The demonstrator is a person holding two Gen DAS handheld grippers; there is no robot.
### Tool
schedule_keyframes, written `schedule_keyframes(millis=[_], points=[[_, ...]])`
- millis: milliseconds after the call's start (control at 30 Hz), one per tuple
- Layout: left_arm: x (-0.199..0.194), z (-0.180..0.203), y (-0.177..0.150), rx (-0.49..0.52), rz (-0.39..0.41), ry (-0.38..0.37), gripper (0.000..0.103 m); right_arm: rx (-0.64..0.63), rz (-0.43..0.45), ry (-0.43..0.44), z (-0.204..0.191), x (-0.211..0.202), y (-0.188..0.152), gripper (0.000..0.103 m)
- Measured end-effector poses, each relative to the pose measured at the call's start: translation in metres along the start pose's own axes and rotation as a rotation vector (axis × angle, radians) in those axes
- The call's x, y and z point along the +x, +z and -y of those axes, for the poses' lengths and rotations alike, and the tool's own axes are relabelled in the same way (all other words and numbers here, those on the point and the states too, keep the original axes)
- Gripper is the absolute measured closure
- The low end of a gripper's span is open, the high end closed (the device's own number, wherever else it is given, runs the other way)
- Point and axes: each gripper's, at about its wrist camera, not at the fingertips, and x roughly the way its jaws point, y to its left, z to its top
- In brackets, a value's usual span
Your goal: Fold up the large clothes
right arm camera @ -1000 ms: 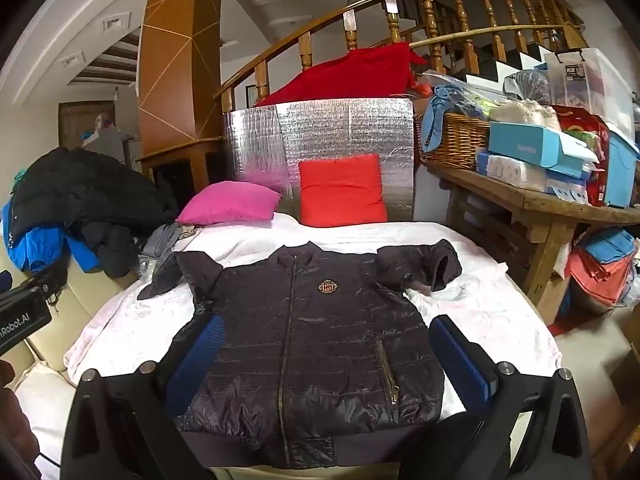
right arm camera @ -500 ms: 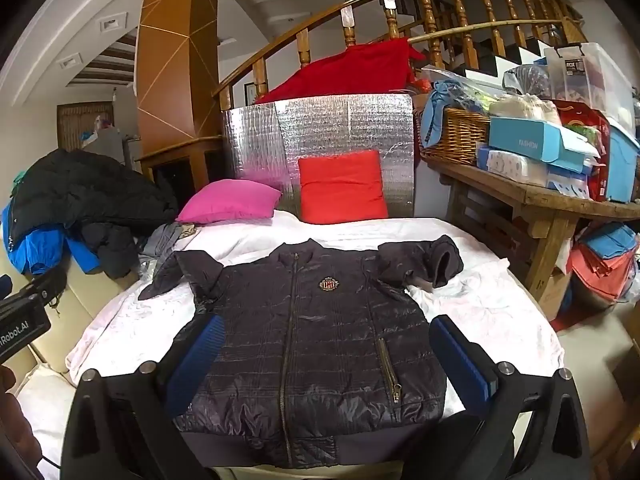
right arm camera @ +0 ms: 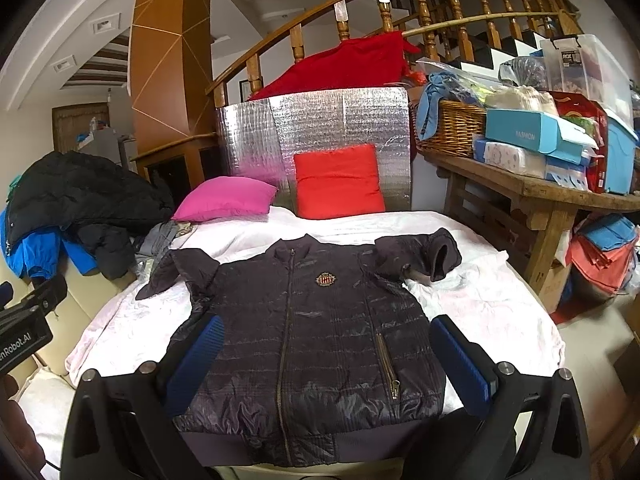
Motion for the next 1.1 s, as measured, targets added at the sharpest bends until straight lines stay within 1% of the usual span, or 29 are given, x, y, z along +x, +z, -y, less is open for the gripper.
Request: schedule_keyframes(millis=[600,1100], points=[[0.0031,0.0042,-0.0038,0.016,-0.015,-0.005,0.0,0.013,-0.028,-0.005,0.0026,0.0062,-0.003,0.0],[0.0058,0.0021,-0.0033,0.015,-0.024,-0.005,0.0,0.009,-0.031,-0.004,0.0015,0.0081,-0.0061,0.0]])
